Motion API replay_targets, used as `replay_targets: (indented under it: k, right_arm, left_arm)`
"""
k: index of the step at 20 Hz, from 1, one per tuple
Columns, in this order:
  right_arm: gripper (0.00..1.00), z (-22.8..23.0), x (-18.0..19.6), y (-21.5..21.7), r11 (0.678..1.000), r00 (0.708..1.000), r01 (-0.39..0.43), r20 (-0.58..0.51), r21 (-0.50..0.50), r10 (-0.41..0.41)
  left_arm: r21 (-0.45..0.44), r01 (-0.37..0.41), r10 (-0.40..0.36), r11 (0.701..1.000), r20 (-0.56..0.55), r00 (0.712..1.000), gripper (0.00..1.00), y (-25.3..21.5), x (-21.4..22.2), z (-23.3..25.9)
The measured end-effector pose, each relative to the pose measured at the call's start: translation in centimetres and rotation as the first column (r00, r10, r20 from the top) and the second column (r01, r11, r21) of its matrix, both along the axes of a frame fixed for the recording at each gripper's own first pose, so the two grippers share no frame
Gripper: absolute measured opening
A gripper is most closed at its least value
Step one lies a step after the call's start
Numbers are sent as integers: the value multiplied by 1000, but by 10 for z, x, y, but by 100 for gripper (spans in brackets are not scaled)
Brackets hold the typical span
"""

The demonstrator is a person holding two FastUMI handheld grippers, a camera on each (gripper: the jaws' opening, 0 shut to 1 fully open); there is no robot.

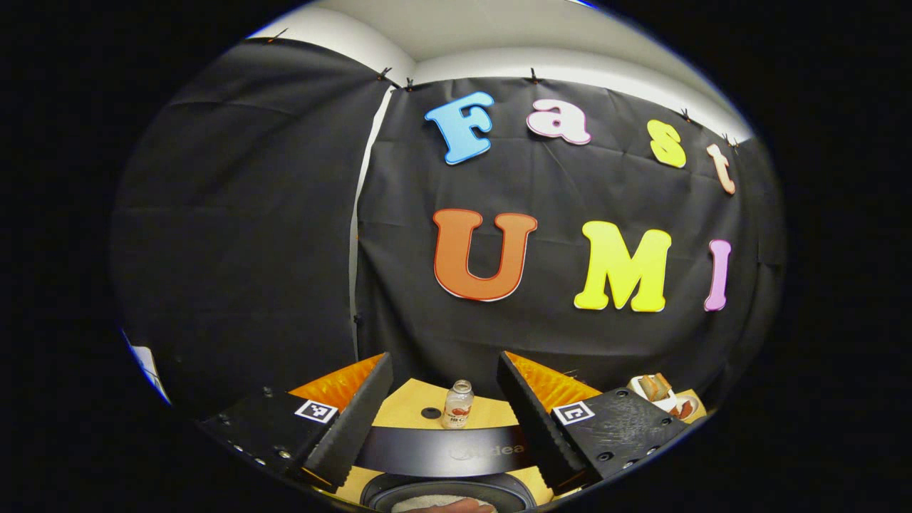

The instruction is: Close the left gripper, press the button to open the rice cooker; take a wooden spoon from the chopstick holder with the right hand, scoop a spoonful of rice and pour it into the rice cooker, then put the wooden spoon back into the chopstick holder.

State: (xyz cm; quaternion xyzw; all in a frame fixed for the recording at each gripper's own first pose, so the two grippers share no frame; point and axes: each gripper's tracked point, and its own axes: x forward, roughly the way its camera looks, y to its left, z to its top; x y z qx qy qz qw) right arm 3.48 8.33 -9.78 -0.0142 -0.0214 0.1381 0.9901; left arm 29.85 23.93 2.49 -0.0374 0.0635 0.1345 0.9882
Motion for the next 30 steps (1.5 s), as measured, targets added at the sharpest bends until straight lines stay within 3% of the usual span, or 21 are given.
replay_targets:
  k: [1, 2, 11, 16, 25, 30]
  right_arm:
    - [99, -2, 0, 0, 1000, 1000, 0, 4, 4, 0]
    - [99, -1, -2, 1, 1000, 1000, -2, 3, 11, 2]
    - [100, -6, -16, -17, 999, 999, 29, -28, 35, -28]
    - [99, -7, -37, -22, 998, 999, 30, -30, 47, -29]
    - [100, -19, -63, -33, 992, 995, 59, -92, 113, -49]
    - [100, -22, -77, -30, 992, 994, 54, -99, 118, -42]
  left_arm:
    - [5, 2, -2, 1000, -17, 1000, 83, -3, 3, -3]
    - [0, 3, -3, 1000, -9, 1000, 96, -4, 2, 0]
    - [-6, -7, 7, 1000, -50, 999, 100, -18, -33, -15]
    - [-12, 9, -10, 1000, -90, 996, 97, -32, -65, -34]
    - [-51, 62, -73, 997, -245, 967, 96, -64, -124, -119]
    - [-28, 71, -76, 997, -257, 963, 99, -70, -145, -149]
